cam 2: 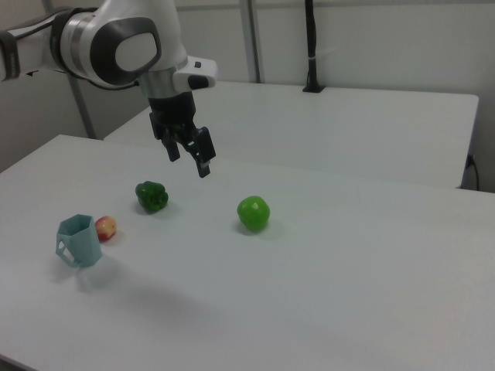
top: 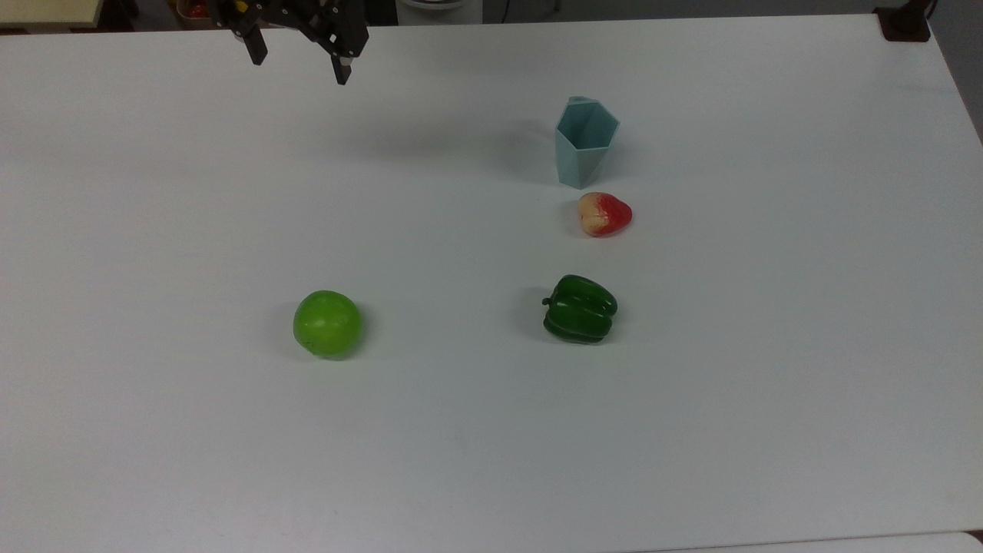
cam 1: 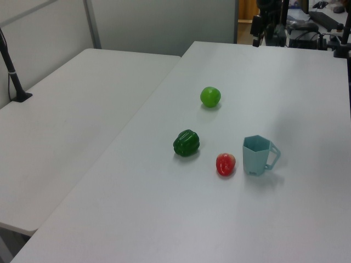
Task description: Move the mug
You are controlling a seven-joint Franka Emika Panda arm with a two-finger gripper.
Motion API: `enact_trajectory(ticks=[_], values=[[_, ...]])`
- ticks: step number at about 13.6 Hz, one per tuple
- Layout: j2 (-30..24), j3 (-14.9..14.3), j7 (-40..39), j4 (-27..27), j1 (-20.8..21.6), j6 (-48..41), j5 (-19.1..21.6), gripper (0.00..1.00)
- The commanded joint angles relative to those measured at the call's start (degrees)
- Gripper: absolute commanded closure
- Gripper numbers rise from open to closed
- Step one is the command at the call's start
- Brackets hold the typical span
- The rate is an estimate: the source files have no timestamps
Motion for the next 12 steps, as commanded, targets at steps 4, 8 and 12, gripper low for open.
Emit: enact_trajectory(ticks=[4, 8, 12], values=[[-0.38, 0.50, -0.04, 0.76, 2.14, -5.33, 0.50, 0.00], [0.06, 0.50, -0.56, 0.67, 3.38, -5.86, 0.59, 0.00], [-0.81, 0.76, -0.92, 0.50, 4.68, -6.12, 4.89, 0.00]])
